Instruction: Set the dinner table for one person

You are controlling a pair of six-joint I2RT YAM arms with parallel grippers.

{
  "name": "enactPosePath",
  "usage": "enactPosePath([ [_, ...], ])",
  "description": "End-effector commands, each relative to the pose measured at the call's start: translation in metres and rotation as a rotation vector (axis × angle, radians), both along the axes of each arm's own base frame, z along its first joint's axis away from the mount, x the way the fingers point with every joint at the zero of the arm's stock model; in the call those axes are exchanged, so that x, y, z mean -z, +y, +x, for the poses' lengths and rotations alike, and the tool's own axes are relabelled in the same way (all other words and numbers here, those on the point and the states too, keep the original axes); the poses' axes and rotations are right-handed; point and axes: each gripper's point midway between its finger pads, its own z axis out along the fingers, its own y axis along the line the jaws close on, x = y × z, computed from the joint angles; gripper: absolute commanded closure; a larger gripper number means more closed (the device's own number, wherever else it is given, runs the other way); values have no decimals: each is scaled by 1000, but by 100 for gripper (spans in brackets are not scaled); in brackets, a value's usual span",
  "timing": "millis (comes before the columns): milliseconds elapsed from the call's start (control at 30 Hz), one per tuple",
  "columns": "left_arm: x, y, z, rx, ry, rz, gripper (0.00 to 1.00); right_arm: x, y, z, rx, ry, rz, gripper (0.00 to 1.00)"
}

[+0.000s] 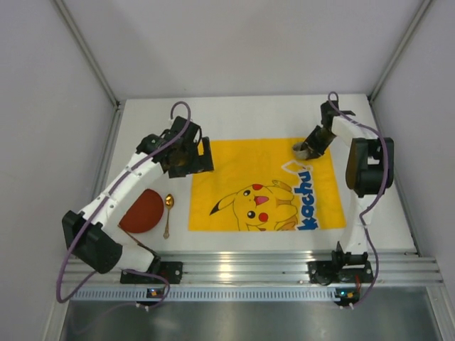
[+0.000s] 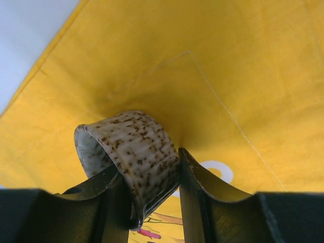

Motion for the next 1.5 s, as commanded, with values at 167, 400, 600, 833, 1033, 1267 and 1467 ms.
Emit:
enactPosePath([
  [167, 4, 44, -36, -71, 29, 46, 2, -2, -22, 24, 63, -57, -56, 83],
  [400, 26, 84, -45, -204, 126, 103, 2, 0, -27, -4, 41, -19, -84, 28],
  [600, 43, 116, -36, -297, 185, 136, 1, -43, -27, -14, 21, -106, -78, 18],
  [833, 72, 156, -26, -411, 256, 178, 3, -130, -23, -45, -5, -262, -65, 15],
  [1033, 99, 173, -2, -457, 249, 234, 7, -144, -14, -92, -46, -293, -18, 14],
  [1267, 131, 187, 15, -501, 281, 267, 19, -118, -13, -150, -81, -239, -13, 14],
  [1467, 161, 188, 22, -483, 328, 273, 45, -112, -22, -166, -68, -225, -19, 14],
])
